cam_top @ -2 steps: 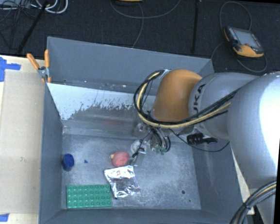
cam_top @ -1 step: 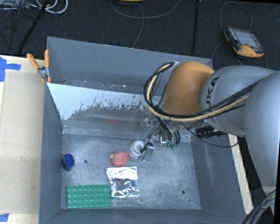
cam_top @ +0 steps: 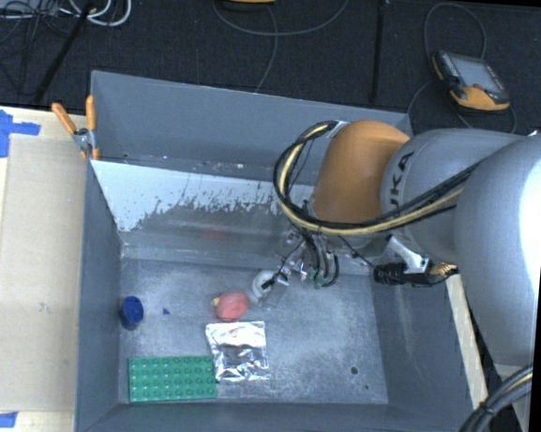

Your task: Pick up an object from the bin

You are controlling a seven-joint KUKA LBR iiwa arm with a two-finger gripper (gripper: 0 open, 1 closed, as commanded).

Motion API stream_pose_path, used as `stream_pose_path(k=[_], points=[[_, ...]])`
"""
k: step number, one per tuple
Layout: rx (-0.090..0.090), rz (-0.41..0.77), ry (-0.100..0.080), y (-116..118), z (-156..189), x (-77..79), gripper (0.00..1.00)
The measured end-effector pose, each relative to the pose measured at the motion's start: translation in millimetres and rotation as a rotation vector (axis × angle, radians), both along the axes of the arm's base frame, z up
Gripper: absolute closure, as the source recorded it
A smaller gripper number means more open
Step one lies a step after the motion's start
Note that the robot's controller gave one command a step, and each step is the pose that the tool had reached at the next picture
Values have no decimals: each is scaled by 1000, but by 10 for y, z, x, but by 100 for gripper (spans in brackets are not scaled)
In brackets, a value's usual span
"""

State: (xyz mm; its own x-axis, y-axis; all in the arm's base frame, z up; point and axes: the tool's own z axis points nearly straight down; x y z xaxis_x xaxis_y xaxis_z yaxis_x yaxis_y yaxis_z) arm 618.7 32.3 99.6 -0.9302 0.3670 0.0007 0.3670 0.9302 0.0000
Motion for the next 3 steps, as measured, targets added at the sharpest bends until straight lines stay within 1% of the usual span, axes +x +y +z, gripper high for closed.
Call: stream_pose_path(k=[1,2,3], points=[[0,-119,3,-8,-311,-30,0],[-1,-117,3,-7,-312,-29,0],[-1,-115,2,-6,-305,-25,100]])
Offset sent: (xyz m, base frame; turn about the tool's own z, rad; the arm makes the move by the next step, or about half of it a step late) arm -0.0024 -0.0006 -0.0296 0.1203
